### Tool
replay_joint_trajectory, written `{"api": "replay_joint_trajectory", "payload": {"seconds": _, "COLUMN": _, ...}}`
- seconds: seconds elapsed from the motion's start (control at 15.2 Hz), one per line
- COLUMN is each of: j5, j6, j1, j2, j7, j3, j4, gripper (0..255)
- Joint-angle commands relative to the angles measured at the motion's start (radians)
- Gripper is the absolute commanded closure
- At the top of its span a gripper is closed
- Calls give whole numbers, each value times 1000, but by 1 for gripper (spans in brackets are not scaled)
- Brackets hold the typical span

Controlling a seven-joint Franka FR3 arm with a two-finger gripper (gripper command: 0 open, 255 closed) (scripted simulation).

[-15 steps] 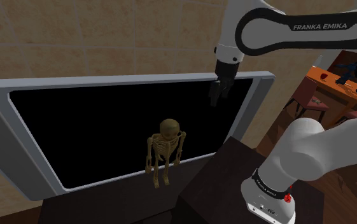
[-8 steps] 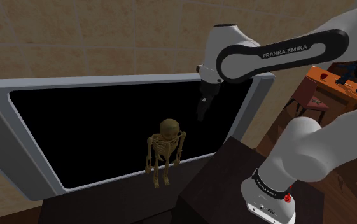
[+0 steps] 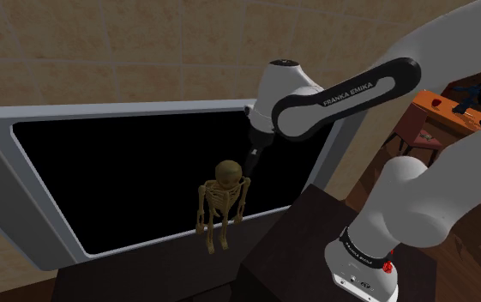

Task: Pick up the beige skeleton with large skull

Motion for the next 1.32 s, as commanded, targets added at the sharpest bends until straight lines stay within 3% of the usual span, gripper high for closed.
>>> {"api": "replay_joint_trajectory", "payload": {"seconds": 0.0, "j5": -10, "j6": 57, "j1": 40, "j2": 106, "j7": -199, "j3": -40, "j4": -4, "gripper": 0}}
{"api": "replay_joint_trajectory", "payload": {"seconds": 0.26, "j5": -47, "j6": 126, "j1": 144, "j2": 154, "j7": -173, "j3": -150, "j4": -21, "gripper": 0}}
{"api": "replay_joint_trajectory", "payload": {"seconds": 0.53, "j5": -38, "j6": 171, "j1": 145, "j2": 191, "j7": -181, "j3": -151, "j4": -30, "gripper": 0}}
{"api": "replay_joint_trajectory", "payload": {"seconds": 0.59, "j5": -38, "j6": 172, "j1": 144, "j2": 189, "j7": -183, "j3": -152, "j4": -32, "gripper": 255}}
{"api": "replay_joint_trajectory", "payload": {"seconds": 1.25, "j5": -41, "j6": 153, "j1": 144, "j2": 176, "j7": -178, "j3": -150, "j4": -27, "gripper": 255}}
